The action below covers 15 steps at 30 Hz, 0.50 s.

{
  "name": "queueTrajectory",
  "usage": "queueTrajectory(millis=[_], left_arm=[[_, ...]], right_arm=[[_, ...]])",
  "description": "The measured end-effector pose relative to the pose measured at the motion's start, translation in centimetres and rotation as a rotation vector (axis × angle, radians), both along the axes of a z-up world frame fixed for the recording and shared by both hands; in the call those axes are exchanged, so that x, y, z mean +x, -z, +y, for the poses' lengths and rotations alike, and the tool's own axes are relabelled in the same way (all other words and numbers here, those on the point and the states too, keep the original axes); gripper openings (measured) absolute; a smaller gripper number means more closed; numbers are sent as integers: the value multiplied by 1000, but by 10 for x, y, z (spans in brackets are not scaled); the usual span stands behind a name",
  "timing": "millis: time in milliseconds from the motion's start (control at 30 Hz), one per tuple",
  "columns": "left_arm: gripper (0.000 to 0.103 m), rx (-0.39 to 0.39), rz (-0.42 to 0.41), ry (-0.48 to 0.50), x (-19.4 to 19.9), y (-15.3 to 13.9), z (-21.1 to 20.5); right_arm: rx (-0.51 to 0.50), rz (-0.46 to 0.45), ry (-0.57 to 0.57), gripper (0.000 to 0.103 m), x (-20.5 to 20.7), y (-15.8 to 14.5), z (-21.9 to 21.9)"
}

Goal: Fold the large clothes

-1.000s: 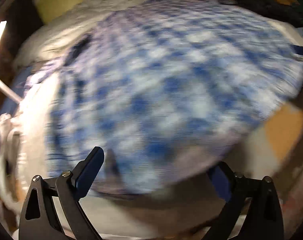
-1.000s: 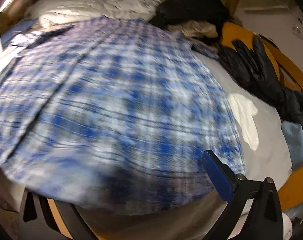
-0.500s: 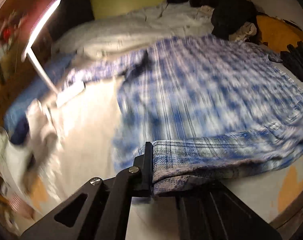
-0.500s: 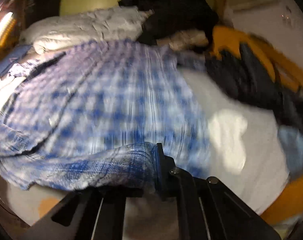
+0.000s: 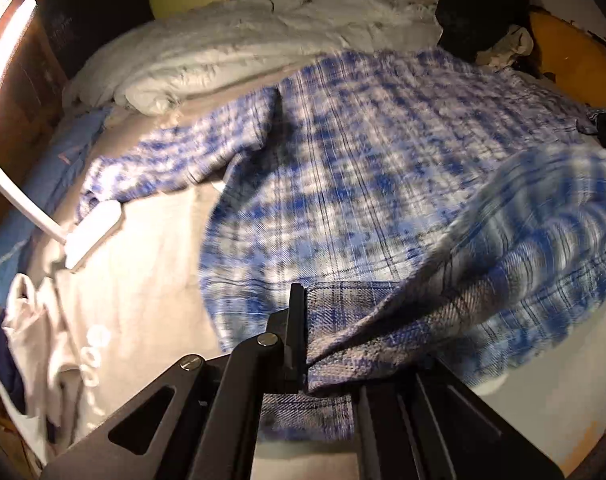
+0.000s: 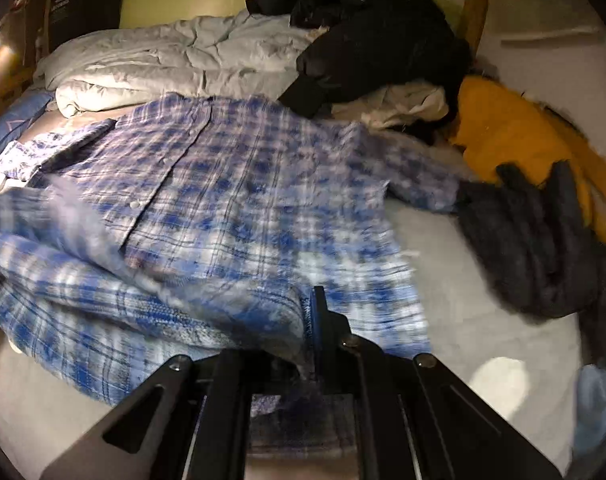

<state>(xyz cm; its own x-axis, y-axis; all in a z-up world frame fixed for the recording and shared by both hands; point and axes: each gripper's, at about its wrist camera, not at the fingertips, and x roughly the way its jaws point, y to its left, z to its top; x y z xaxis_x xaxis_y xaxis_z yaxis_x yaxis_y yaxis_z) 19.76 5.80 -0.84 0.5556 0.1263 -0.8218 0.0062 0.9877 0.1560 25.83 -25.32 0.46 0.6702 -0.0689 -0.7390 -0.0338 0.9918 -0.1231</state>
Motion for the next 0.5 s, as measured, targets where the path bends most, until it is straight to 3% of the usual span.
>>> queueTrajectory(millis=[167,233,267,300,333,367,467,500], left_arm=[[8,-14,40,24,13,17,0],[34,1,58,43,15,23,-2],[59,0,56,58,14,24,-4],[73,-7,44,74,12,22,-6],[76,-18,29,89,8,19,-8],[79,-27,21,99,5,15,-9],[94,-67,-19,125,-11,-2,-12],[98,-81,-36,129,-18,-8,-13]], right_arm=[[8,45,-21,7,19,16,-1],[4,60,-38,9,22,20,3],[9,63,-47,20,22,21,4],[14,62,-54,32,22,20,5],[14,50,-55,63,19,18,6],[14,19,-53,83,14,13,6],[9,-71,-67,103,-4,-5,8],[1,-100,-67,103,-10,-11,8]])
